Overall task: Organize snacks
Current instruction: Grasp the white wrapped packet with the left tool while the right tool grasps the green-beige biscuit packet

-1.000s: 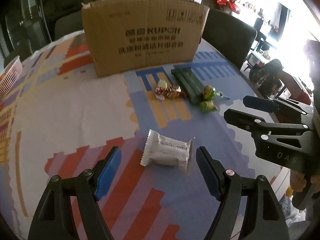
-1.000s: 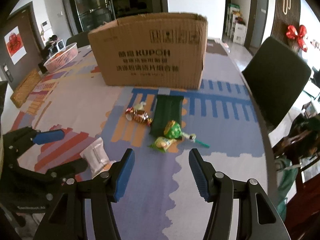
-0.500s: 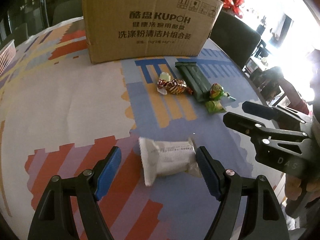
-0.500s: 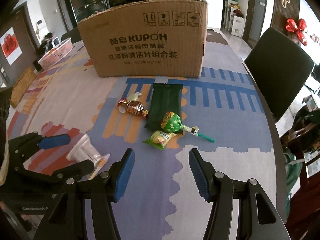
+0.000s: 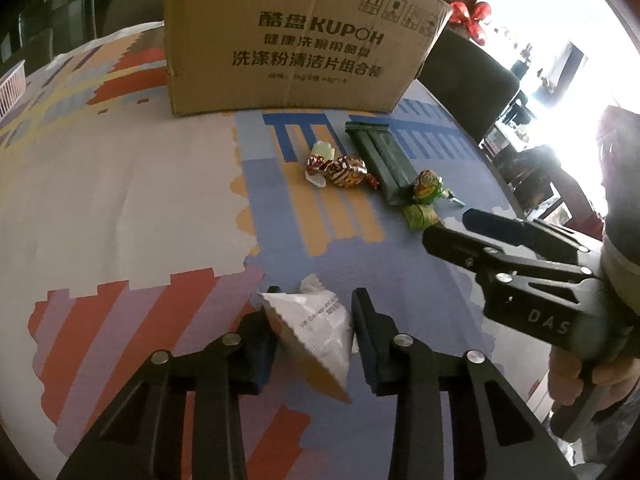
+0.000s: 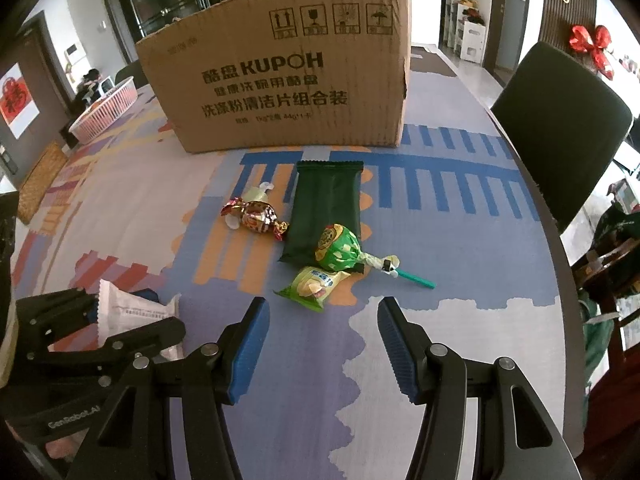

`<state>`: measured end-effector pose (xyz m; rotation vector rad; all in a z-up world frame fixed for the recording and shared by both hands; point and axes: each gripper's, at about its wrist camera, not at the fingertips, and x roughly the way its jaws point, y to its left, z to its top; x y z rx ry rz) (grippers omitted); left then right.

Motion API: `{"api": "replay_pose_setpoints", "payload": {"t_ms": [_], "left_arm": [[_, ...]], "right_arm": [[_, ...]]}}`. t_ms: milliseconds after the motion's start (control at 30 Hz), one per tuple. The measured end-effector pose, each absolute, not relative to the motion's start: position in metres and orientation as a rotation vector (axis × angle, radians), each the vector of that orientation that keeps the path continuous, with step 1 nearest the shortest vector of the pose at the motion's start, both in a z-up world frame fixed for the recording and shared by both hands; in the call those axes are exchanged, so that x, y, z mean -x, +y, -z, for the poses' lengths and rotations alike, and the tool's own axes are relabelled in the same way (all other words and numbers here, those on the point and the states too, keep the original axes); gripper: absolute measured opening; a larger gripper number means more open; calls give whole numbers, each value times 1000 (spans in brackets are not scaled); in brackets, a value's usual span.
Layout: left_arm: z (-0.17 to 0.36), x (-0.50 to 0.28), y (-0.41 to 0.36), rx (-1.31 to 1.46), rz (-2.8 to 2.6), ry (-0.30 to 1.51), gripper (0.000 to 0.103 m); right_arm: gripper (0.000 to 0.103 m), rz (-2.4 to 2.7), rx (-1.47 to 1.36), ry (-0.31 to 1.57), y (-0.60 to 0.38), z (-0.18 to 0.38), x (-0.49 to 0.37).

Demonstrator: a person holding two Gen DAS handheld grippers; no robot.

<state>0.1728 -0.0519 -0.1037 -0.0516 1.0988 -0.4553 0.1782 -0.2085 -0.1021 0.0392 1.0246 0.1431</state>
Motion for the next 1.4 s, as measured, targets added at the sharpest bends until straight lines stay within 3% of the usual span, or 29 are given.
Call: {"api": "replay_pose_setpoints", "payload": {"t_ms": [233,833,900,967,1400], "left_arm": [[94,-180,-54,48,441,1065,30],[85,-192,-63,55,439,1033,30],[83,-191,-63,56,437,1031,30],[82,-190,-63,56,437,1027,30],[64,-184,-59,65,420,987,30]], "right_arm": [[57,-139,-62,1018,-209,104,-186],[41,-145,-64,1043,-202,115,-200],[28,-164,-71,1043,-201,116,-199],[24,-181,-83,1048,-199,117,-199],[22,-200,-90,1001,-196,103,-183]]}}
